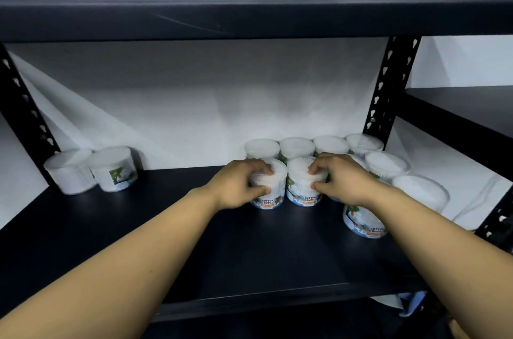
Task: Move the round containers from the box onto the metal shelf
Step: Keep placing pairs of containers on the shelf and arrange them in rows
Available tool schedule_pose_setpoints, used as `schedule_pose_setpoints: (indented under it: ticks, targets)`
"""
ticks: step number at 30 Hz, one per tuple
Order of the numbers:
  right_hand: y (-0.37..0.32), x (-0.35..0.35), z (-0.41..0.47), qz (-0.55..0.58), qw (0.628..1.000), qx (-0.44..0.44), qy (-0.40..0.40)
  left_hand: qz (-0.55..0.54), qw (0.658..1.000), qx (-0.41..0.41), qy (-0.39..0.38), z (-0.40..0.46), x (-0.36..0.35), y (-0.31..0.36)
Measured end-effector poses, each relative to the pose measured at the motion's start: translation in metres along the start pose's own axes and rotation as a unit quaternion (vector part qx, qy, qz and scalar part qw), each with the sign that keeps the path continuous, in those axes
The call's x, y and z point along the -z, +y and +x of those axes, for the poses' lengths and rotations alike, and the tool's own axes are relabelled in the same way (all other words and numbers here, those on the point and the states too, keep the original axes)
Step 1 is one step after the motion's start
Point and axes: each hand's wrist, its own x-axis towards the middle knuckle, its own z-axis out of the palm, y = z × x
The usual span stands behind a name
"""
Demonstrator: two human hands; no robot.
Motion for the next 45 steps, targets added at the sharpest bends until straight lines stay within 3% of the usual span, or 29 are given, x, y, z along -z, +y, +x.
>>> schedule_pose_setpoints:
  ticks: [29,35,45]
  targets:
    - [-0.015,0.010,0.000,0.033,0.999,-0.031,0.020,0.037,0.999,-0.022,0.029,-0.008,0.003,0.005]
    - [-0.067,-0.012,0.018,0.030,0.999,0.014,0.000,0.047,0.998,0.019,0.047,-0.043,0.037,-0.022]
    - [-0.225,-0.090,0.088,0.049,0.987,0.074,-0.135,0.130,0.964,0.191,0.133,-0.160,0.149,-0.131]
